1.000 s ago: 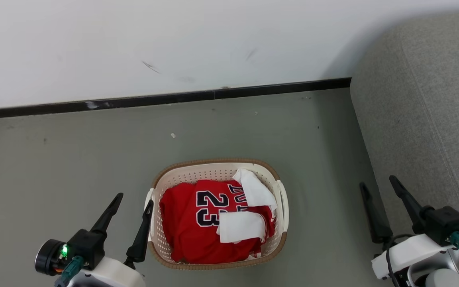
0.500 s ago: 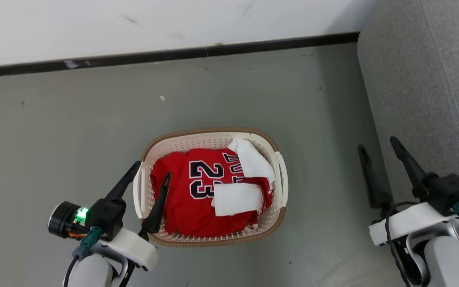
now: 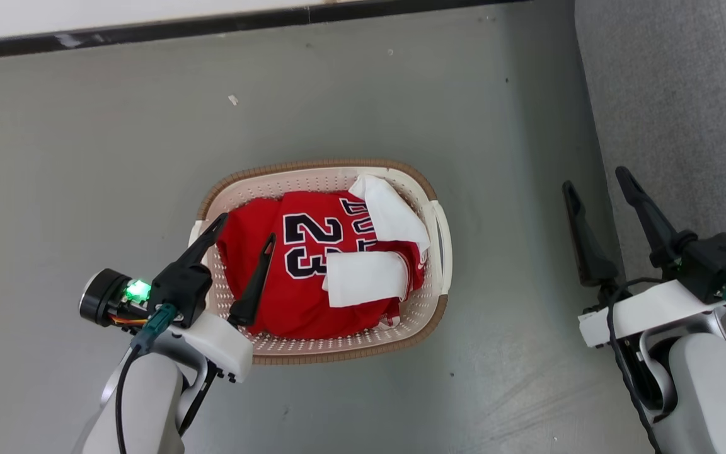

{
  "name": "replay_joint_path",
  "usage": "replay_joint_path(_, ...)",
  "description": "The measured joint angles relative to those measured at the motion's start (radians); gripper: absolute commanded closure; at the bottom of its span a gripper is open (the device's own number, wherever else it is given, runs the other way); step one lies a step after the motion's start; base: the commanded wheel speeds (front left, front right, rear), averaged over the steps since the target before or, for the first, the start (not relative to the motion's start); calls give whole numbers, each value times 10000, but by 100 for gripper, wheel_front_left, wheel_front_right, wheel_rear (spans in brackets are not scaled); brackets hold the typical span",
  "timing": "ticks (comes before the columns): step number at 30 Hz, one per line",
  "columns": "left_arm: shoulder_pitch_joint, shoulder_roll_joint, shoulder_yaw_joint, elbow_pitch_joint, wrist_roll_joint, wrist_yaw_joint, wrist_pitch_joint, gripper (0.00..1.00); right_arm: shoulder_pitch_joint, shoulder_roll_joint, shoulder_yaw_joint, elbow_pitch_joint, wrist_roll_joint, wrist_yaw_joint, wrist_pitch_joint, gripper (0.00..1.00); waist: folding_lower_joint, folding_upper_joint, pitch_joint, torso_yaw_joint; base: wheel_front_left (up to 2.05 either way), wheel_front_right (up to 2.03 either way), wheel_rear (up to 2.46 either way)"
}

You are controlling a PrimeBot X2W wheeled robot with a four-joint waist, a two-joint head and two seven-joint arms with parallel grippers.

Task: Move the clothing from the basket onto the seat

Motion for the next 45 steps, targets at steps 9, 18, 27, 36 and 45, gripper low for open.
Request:
replay_joint_path(9, -879, -104, -353, 786, 192, 0, 1003, 0, -451, 13, 17, -46, 0, 0, 0, 0, 0, 0, 665, -141, 0, 0, 0)
replay_joint_path(18, -1767, -151, -694, 1733, 696, 63, 2209, 0, -793, 33, 142, -36, 2, 0, 0, 0, 0, -1, 1259, -274, 0, 0, 0)
replay_joint_path(27, -2638, -203, -826, 2638, 947, 268, 2991, 0, -1185, 46, 328, -52, 4, 0, 0, 0, -1, 0, 1789, -456, 0, 0, 0)
replay_joint_path(36, -3267, -244, -959, 3187, 1235, 545, 3237, 0, -1354, 65, 403, -35, 79, 0, 0, 0, -1, -1, 2236, -765, 0, 0, 0)
replay_joint_path(45, -3356, -219, -823, 3774, 1262, 713, 3336, 0, -1440, 90, 550, -48, 182, 0, 0, 0, -1, 0, 2602, -1052, 0, 0, 0)
